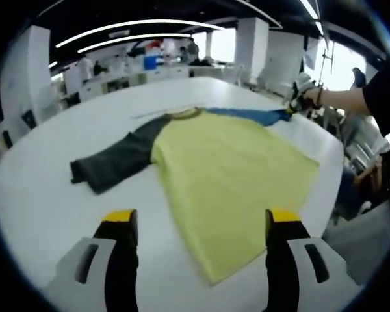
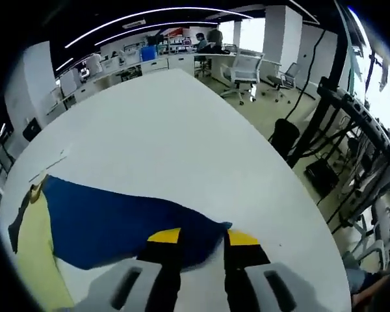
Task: Fold the garment on the visible template until the final outline fits inside the template.
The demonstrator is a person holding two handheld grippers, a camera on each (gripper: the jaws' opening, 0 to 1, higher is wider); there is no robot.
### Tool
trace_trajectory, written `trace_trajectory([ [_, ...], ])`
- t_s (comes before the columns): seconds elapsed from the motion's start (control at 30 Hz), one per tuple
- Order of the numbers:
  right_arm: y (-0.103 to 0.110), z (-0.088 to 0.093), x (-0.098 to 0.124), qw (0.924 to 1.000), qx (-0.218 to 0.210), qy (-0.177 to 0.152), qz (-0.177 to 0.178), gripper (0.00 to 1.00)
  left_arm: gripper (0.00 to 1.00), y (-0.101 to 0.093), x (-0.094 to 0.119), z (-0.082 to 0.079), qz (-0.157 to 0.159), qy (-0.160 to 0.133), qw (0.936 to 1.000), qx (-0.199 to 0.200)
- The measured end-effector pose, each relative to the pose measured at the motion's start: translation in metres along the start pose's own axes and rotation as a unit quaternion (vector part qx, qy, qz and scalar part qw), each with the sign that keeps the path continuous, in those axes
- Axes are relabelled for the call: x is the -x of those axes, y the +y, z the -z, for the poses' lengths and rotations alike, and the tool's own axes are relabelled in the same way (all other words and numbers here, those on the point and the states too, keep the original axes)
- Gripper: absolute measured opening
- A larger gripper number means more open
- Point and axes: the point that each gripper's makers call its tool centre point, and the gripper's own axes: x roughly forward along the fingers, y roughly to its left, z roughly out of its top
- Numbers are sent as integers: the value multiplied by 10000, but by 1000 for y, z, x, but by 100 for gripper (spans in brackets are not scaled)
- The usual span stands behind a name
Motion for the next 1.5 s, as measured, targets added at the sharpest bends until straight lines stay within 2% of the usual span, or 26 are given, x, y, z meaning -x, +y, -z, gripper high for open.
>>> trace_trajectory([
  [0.27, 7, 9, 11, 9994, -340, 102, 1, 29, 76, -1, 0, -2, 23, -25, 10000, -49],
  [0.47, 18, 19, 15, 9975, -660, 223, -86, 28, 75, -2, 0, -1, 36, -22, 10000, -37],
  [0.63, 28, 26, 10, 9932, -1075, 357, -271, 25, 75, -1, 1, -1, 19, -19, 10000, -86],
  [0.9, 33, 28, 5, 9932, -1063, 359, -297, 20, 74, -1, 3, -2, -8, -41, 9999, -125],
  [1.27, 28, 31, -2, 9947, -930, 360, -259, 0, 73, 3, 3, -2, -60, -34, 9999, -99],
  [1.5, 25, 27, -1, 9965, -694, 322, -346, 0, 72, 2, 4, -4, -61, -49, 9999, -108],
])
